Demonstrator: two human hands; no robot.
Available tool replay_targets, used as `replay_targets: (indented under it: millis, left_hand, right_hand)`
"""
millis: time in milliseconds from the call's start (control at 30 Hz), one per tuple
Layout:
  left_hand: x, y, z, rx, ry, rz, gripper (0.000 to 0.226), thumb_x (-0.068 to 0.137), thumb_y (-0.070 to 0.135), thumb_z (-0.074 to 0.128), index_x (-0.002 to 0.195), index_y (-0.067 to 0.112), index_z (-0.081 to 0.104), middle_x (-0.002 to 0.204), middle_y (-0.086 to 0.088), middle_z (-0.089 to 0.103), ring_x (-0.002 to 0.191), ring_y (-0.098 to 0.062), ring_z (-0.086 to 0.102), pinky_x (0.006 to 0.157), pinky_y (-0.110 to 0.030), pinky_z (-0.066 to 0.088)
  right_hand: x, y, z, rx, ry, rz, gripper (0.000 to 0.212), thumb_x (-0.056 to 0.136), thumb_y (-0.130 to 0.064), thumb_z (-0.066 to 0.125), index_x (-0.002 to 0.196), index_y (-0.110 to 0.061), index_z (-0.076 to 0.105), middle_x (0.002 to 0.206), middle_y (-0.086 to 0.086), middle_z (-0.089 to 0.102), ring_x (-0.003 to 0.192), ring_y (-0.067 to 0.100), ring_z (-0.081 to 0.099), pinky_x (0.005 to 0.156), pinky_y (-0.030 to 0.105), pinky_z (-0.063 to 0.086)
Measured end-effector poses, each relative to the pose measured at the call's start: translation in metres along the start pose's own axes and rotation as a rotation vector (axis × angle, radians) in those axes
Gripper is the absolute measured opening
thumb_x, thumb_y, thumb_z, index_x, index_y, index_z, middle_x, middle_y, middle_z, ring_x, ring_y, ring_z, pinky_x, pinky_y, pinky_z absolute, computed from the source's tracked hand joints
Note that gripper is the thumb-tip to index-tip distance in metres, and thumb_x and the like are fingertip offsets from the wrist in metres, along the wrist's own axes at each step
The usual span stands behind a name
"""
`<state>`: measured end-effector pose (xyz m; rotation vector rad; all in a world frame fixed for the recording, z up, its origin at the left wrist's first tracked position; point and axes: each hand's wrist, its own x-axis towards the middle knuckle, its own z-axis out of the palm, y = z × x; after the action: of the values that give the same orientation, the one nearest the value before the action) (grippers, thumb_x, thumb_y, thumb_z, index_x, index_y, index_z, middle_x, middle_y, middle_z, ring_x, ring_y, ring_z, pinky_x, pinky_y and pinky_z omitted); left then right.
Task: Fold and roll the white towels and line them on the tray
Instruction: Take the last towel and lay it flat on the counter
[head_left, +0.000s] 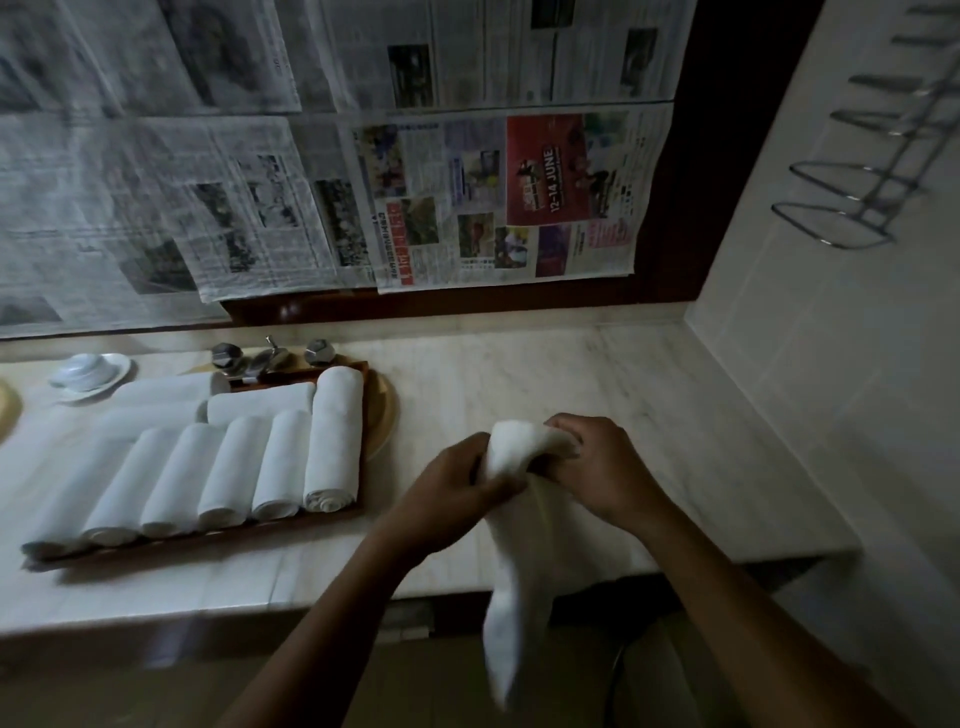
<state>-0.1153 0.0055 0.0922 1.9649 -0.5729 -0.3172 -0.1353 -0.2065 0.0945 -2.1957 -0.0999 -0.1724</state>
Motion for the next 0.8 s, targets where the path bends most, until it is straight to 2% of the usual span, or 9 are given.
replay_targets:
  millis: [67, 133, 233, 333, 467, 567, 633, 667, 800]
  left_hand:
    - [0.003, 0.007, -0.010, -0.062, 0.087, 0.048, 0.027, 0.093, 0.041, 0.065, 0.107, 0.019, 0.072, 0.095, -0.003, 0.073, 0.087, -0.020, 0.071, 0.073, -0.042, 0.058]
    - [0.004, 0.009, -0.026, -0.165, 0.153, 0.035, 0.022, 0.097, 0.033, 0.068, 0.100, 0.011, 0.072, 0.090, -0.013, 0.072, 0.083, -0.026, 0.071, 0.070, -0.042, 0.056]
    - [-0.001, 0.006, -0.051, -0.278, 0.249, 0.009, 0.021, 0.099, 0.025, 0.064, 0.104, 0.006, 0.070, 0.095, -0.020, 0.070, 0.083, -0.020, 0.068, 0.070, -0.030, 0.053]
    - [-0.010, -0.004, -0.064, -0.315, 0.364, -0.041, 0.020, 0.102, 0.027, 0.059, 0.105, 0.012, 0.071, 0.095, -0.015, 0.070, 0.081, -0.015, 0.067, 0.067, -0.024, 0.054]
    - [-0.023, -0.026, -0.073, -0.406, 0.406, -0.110, 0.021, 0.102, 0.027, 0.060, 0.105, 0.010, 0.072, 0.098, -0.024, 0.070, 0.084, -0.026, 0.066, 0.065, -0.028, 0.053]
    - [-0.032, -0.036, -0.077, -0.369, 0.430, -0.114, 0.021, 0.103, 0.024, 0.059, 0.101, 0.007, 0.071, 0.085, -0.017, 0.068, 0.077, -0.017, 0.061, 0.062, -0.023, 0.047]
    - [-0.037, -0.043, -0.082, -0.374, 0.484, -0.128, 0.021, 0.103, 0.018, 0.058, 0.087, 0.010, 0.068, 0.070, 0.001, 0.062, 0.068, -0.007, 0.055, 0.056, -0.017, 0.042]
    - [-0.039, -0.048, -0.086, -0.369, 0.500, -0.137, 0.022, 0.103, 0.016, 0.058, 0.084, 0.009, 0.067, 0.069, 0.004, 0.059, 0.067, -0.007, 0.052, 0.056, -0.017, 0.041]
    - [-0.043, -0.065, -0.095, -0.352, 0.494, -0.158, 0.019, 0.101, 0.018, 0.061, 0.095, 0.005, 0.072, 0.080, -0.004, 0.066, 0.078, -0.016, 0.059, 0.069, -0.031, 0.048]
  right_hand:
    - [0.001, -0.003, -0.002, 0.027, -0.025, 0.024, 0.009, 0.085, -0.020, 0.081, 0.085, -0.025, 0.074, 0.077, -0.013, 0.072, 0.075, -0.001, 0.067, 0.062, 0.014, 0.049]
    - [0.002, -0.003, -0.011, -0.020, -0.090, 0.046, 0.011, 0.084, -0.031, 0.083, 0.082, -0.030, 0.073, 0.076, -0.016, 0.071, 0.071, -0.001, 0.065, 0.058, 0.012, 0.046]
    - [0.005, 0.007, -0.024, -0.167, -0.208, 0.087, 0.027, 0.082, -0.047, 0.082, 0.072, -0.026, 0.068, 0.063, -0.013, 0.064, 0.056, 0.001, 0.058, 0.051, 0.015, 0.039]
    - [0.003, 0.018, -0.033, -0.221, -0.236, 0.125, 0.043, 0.083, -0.049, 0.080, 0.061, -0.021, 0.055, 0.051, -0.013, 0.049, 0.047, 0.001, 0.046, 0.049, 0.017, 0.033]
    - [0.000, 0.025, -0.041, -0.225, -0.202, 0.135, 0.048, 0.085, -0.045, 0.079, 0.059, -0.025, 0.045, 0.048, -0.015, 0.043, 0.045, 0.003, 0.041, 0.052, 0.022, 0.031]
    - [0.001, 0.028, -0.046, -0.194, -0.178, 0.133, 0.030, 0.087, -0.037, 0.079, 0.065, -0.028, 0.061, 0.059, -0.018, 0.060, 0.054, 0.001, 0.056, 0.057, 0.019, 0.038]
    - [0.003, 0.030, -0.052, -0.161, -0.153, 0.129, 0.013, 0.089, -0.030, 0.078, 0.077, -0.029, 0.072, 0.073, -0.017, 0.070, 0.067, 0.000, 0.064, 0.065, 0.024, 0.044]
    - [0.003, 0.032, -0.054, -0.140, -0.146, 0.131, 0.010, 0.090, -0.026, 0.077, 0.081, -0.029, 0.074, 0.078, -0.015, 0.072, 0.071, 0.001, 0.067, 0.068, 0.027, 0.046]
    - [0.006, 0.034, -0.054, -0.110, -0.130, 0.144, 0.003, 0.091, -0.027, 0.075, 0.090, -0.029, 0.077, 0.086, -0.012, 0.076, 0.081, 0.006, 0.071, 0.076, 0.035, 0.056]
